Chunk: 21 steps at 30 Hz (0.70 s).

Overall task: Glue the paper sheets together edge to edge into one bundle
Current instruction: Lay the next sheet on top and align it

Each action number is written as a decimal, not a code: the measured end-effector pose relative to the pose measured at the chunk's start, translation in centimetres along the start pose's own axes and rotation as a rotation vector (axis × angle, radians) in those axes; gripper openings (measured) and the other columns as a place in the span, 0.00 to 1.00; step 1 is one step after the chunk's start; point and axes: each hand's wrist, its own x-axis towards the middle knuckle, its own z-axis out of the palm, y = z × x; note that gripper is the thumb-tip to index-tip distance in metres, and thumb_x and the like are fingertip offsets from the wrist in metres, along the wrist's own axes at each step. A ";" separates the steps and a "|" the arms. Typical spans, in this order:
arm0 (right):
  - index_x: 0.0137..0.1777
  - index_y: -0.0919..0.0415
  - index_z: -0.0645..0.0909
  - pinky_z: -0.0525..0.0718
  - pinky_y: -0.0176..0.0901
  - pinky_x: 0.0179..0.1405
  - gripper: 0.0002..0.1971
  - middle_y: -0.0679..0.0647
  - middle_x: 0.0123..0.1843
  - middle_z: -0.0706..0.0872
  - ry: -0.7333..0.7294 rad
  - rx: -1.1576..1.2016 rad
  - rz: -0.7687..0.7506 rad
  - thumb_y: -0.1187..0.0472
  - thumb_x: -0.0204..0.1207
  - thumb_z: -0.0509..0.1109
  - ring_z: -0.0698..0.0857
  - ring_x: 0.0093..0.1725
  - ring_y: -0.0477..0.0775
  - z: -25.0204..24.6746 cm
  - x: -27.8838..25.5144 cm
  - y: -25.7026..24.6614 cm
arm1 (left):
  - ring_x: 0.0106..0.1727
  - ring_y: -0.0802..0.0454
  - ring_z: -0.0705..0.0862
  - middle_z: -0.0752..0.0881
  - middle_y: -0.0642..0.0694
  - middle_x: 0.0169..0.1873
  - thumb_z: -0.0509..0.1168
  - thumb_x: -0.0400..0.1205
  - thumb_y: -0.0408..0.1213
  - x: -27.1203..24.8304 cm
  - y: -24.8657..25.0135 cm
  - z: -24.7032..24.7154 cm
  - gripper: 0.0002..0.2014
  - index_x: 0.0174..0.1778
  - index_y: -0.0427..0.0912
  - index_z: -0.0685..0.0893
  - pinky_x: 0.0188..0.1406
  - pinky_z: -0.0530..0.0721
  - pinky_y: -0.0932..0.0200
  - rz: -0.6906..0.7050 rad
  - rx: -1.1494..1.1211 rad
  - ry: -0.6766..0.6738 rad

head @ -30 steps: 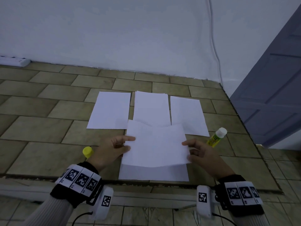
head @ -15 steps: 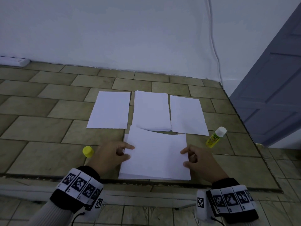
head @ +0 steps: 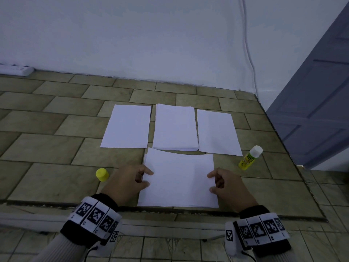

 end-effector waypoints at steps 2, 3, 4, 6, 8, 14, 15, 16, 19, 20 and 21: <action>0.56 0.52 0.80 0.84 0.37 0.48 0.16 0.52 0.47 0.81 -0.001 0.011 0.003 0.66 0.71 0.76 0.82 0.45 0.48 0.0 0.0 0.1 | 0.27 0.62 0.76 0.74 0.59 0.22 0.75 0.77 0.36 0.0 0.0 0.0 0.12 0.50 0.57 0.83 0.31 0.70 0.72 -0.002 -0.001 0.002; 0.56 0.52 0.80 0.85 0.38 0.48 0.16 0.52 0.46 0.81 0.000 0.018 0.003 0.66 0.71 0.76 0.82 0.44 0.48 0.0 0.0 0.1 | 0.27 0.62 0.76 0.74 0.59 0.21 0.75 0.77 0.36 -0.1 0.0 0.0 0.12 0.50 0.57 0.83 0.31 0.69 0.73 -0.003 -0.003 0.005; 0.56 0.52 0.80 0.85 0.39 0.48 0.16 0.51 0.46 0.81 0.000 0.023 0.003 0.66 0.71 0.76 0.82 0.44 0.47 0.0 0.0 0.2 | 0.28 0.62 0.76 0.74 0.59 0.22 0.76 0.76 0.36 -0.1 0.0 0.0 0.13 0.49 0.58 0.83 0.31 0.69 0.73 -0.002 -0.002 0.009; 0.56 0.52 0.80 0.85 0.41 0.49 0.16 0.51 0.47 0.81 -0.001 0.024 0.005 0.66 0.71 0.76 0.82 0.45 0.48 0.0 0.0 0.2 | 0.33 0.60 0.80 0.79 0.59 0.27 0.76 0.76 0.36 -0.2 -0.1 0.0 0.14 0.49 0.60 0.83 0.33 0.72 0.73 0.001 0.003 0.015; 0.56 0.53 0.80 0.86 0.42 0.49 0.16 0.51 0.46 0.81 -0.002 0.026 0.004 0.66 0.71 0.76 0.82 0.45 0.48 0.0 0.0 0.3 | 0.38 0.58 0.82 0.83 0.57 0.32 0.77 0.75 0.36 -0.2 -0.2 0.0 0.15 0.48 0.61 0.82 0.36 0.73 0.73 0.002 -0.003 0.020; 0.56 0.53 0.81 0.85 0.43 0.49 0.17 0.52 0.46 0.81 -0.004 0.025 -0.004 0.67 0.70 0.77 0.82 0.45 0.50 0.1 0.1 0.3 | 0.37 0.62 0.81 0.81 0.59 0.30 0.77 0.75 0.36 -0.3 -0.2 0.0 0.15 0.47 0.61 0.82 0.33 0.71 0.77 -0.014 -0.009 0.017; 0.55 0.52 0.81 0.85 0.43 0.49 0.17 0.52 0.46 0.81 -0.003 0.026 -0.006 0.67 0.70 0.77 0.82 0.44 0.50 0.1 0.1 0.3 | 0.36 0.63 0.81 0.80 0.60 0.28 0.77 0.74 0.36 -0.2 -0.3 0.0 0.15 0.46 0.61 0.82 0.32 0.71 0.77 -0.013 -0.018 0.019; 0.55 0.52 0.81 0.85 0.43 0.49 0.17 0.52 0.45 0.81 -0.004 0.026 -0.007 0.67 0.70 0.77 0.82 0.44 0.50 0.1 0.1 0.3 | 0.37 0.66 0.81 0.79 0.61 0.26 0.78 0.74 0.36 -0.3 -0.4 0.0 0.15 0.46 0.62 0.83 0.31 0.72 0.77 -0.013 -0.028 0.018; 0.56 0.53 0.81 0.85 0.40 0.48 0.16 0.52 0.46 0.81 -0.013 0.014 -0.009 0.67 0.70 0.77 0.82 0.44 0.49 0.0 0.1 0.3 | 0.34 0.69 0.80 0.78 0.62 0.21 0.78 0.74 0.35 -0.3 -0.6 0.1 0.15 0.47 0.60 0.84 0.29 0.71 0.76 -0.016 -0.040 0.018; 0.56 0.53 0.81 0.84 0.39 0.48 0.16 0.52 0.46 0.81 -0.016 0.008 -0.010 0.67 0.70 0.77 0.81 0.44 0.49 0.0 0.1 0.3 | 0.33 0.69 0.80 0.77 0.61 0.22 0.78 0.74 0.35 -0.3 -0.6 0.1 0.15 0.46 0.60 0.84 0.29 0.71 0.76 -0.013 -0.040 0.015; 0.56 0.53 0.81 0.84 0.39 0.48 0.16 0.52 0.46 0.81 -0.019 0.003 -0.010 0.67 0.71 0.77 0.81 0.44 0.49 0.0 0.1 0.3 | 0.33 0.68 0.80 0.78 0.60 0.22 0.78 0.74 0.35 -0.3 -0.6 0.1 0.16 0.46 0.61 0.83 0.29 0.71 0.76 -0.007 -0.039 0.013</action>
